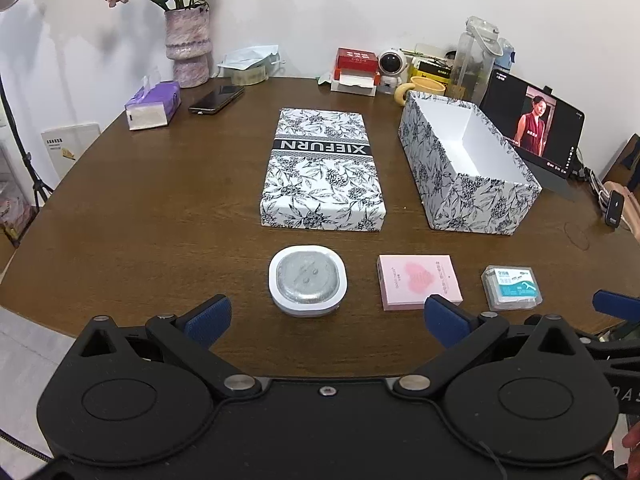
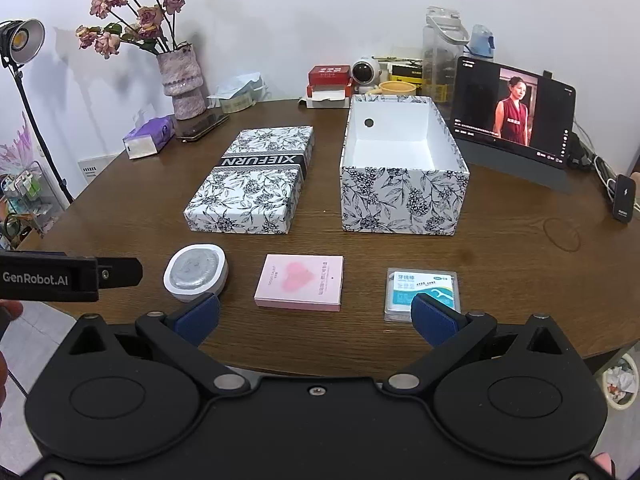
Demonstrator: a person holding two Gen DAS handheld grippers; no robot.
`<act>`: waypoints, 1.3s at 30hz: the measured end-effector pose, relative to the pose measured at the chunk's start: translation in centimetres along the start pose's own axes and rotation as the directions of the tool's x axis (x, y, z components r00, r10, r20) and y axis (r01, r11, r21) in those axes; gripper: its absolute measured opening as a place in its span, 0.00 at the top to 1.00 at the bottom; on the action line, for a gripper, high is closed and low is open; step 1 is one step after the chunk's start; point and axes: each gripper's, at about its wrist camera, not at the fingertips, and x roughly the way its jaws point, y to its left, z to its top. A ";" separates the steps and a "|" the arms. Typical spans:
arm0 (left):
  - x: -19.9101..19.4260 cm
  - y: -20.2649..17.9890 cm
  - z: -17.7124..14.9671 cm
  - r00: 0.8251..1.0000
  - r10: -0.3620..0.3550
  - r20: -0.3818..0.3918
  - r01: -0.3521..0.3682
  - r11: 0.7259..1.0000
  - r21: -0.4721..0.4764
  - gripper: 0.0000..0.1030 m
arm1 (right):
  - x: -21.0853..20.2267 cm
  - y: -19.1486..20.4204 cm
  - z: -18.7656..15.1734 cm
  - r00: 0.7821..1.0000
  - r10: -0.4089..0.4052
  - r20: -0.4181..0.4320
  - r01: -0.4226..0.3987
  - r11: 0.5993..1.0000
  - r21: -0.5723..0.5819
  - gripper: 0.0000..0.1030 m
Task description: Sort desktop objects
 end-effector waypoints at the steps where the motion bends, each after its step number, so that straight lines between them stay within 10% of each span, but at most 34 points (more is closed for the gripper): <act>1: 0.0 0.0 -0.1 1.000 0.000 0.002 0.000 1.000 0.003 0.00 | 0.0 0.1 0.0 1.000 0.003 -0.002 -0.003 1.000 0.001 0.00; 39: -0.7 -0.5 -0.8 1.000 0.005 -0.009 -0.004 0.999 0.033 0.00 | -0.8 -0.7 -1.2 1.000 0.029 -0.011 -0.028 0.999 0.022 0.00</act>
